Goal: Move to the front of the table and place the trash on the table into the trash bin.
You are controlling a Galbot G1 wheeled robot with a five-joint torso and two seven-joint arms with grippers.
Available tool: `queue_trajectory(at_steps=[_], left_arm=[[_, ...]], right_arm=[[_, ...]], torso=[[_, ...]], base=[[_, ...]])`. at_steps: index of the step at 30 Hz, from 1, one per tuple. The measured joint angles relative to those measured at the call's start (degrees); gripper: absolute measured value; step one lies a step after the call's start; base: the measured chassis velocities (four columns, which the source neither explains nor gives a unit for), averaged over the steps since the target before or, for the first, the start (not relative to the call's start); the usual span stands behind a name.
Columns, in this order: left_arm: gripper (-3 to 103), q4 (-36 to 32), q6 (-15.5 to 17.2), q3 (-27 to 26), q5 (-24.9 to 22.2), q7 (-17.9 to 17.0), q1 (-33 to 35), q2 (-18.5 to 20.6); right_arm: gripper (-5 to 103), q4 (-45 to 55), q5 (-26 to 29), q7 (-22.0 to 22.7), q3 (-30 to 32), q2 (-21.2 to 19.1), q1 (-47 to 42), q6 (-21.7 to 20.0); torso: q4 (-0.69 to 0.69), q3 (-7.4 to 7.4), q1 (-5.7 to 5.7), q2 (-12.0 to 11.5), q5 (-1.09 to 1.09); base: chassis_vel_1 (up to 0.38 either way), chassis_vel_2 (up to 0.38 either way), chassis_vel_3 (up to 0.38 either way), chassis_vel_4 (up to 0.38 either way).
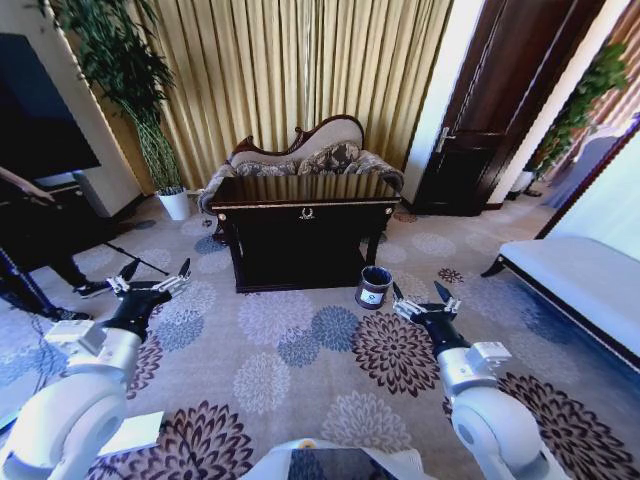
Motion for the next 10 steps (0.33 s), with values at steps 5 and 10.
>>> queue_trajectory(at_steps=[5, 10], left_arm=[[100, 0.0, 0.0, 0.0, 0.0, 0.0, 0.0, 0.0], [100, 0.0, 0.0, 0.0, 0.0, 0.0, 0.0, 0.0]], right_arm=[[100, 0.0, 0.0, 0.0, 0.0, 0.0, 0.0, 0.0], [100, 0.0, 0.0, 0.0, 0.0, 0.0, 0.0, 0.0]], torso=[[0.00, 0.00, 0.00, 0.0, 0.00], [0.00, 0.00, 0.00, 0.0, 0.00]], base=[[0.000, 0.000, 0.000, 0.000], [0.000, 0.000, 0.000, 0.000]])
